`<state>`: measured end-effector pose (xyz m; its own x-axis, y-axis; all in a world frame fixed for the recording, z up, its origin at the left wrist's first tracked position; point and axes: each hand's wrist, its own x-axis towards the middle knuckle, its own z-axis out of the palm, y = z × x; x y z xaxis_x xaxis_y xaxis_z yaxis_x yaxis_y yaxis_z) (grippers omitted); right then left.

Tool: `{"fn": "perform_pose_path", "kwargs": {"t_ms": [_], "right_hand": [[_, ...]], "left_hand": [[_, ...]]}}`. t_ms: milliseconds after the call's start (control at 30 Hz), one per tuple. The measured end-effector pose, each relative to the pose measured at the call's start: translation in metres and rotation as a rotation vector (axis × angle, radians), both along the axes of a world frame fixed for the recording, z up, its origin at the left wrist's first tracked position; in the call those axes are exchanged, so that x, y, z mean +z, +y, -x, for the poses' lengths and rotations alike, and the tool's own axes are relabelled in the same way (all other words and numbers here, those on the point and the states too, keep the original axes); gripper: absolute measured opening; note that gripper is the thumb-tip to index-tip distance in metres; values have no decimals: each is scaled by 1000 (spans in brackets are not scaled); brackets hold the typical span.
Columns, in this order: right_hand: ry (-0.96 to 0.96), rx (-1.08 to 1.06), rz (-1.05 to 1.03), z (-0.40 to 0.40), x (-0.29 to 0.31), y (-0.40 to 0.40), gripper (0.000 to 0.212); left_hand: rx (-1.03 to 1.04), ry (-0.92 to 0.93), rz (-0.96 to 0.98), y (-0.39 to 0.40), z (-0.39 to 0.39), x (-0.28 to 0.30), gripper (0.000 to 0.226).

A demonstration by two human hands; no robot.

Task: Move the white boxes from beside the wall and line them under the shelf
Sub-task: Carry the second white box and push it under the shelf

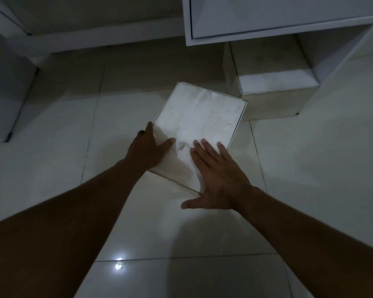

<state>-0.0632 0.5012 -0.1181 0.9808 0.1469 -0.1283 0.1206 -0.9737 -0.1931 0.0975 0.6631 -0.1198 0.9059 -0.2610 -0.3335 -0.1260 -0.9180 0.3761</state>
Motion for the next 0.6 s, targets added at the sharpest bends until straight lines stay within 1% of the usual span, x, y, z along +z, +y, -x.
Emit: {"fn": "perform_pose_path", "kwargs": {"t_ms": [100,200,433,600], "right_hand": [[-26,-3,22,-5,-7,-10,122],[-23,46,14,-11,-6,-25,119],[-16,107,-32,-4,-8,-30,111],[-22,145,-67,2,-6,-32,108]], "left_hand": [[-16,-10,11,2,0,0,86],[-7,-16,42,-1,4,1,79],[9,-31,-2,-1,14,4,80],[50,30,-49,9,28,10,75]]}}
